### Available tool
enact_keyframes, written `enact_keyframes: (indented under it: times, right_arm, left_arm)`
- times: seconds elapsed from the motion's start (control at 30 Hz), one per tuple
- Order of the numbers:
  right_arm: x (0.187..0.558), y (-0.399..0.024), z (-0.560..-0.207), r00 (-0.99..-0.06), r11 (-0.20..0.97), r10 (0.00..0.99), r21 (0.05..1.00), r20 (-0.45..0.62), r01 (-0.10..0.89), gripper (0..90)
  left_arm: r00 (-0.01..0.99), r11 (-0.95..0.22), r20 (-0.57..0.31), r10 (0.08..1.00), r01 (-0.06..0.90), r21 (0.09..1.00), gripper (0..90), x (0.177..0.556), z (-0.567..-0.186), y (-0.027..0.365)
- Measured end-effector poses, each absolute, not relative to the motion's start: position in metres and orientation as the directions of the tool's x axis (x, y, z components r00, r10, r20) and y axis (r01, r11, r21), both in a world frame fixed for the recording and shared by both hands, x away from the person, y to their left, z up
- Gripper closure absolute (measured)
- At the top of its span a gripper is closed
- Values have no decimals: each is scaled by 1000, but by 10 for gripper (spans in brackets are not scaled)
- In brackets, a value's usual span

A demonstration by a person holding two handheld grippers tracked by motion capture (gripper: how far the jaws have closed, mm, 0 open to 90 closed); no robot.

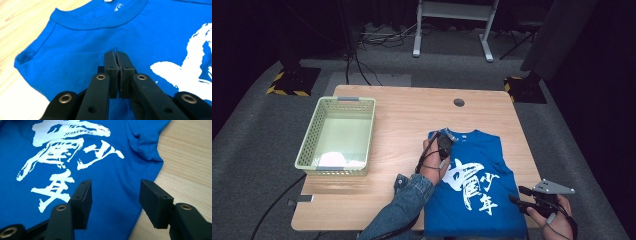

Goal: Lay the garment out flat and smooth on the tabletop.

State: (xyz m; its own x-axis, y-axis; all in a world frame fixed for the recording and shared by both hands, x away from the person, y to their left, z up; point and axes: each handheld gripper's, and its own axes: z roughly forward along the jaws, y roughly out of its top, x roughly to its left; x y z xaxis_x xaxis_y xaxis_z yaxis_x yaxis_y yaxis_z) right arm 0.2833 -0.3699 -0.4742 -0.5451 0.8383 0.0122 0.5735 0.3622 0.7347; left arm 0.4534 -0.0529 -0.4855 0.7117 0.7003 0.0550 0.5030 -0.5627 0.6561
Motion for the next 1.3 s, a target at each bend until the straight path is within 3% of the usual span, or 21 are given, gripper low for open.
enact_keyframes:
  times: [0.67,1.3]
  right_arm:
    - [289,-362,-470,-565,373,825,743,8,556,439]
    - [304,-343,-471,-613,410,790,737,9,538,439]
  left_arm:
    - [674,-510,76,735,476,716,874,446,-451,-20]
    - [595,-459,79,799,521,720,866,449,-457,25]
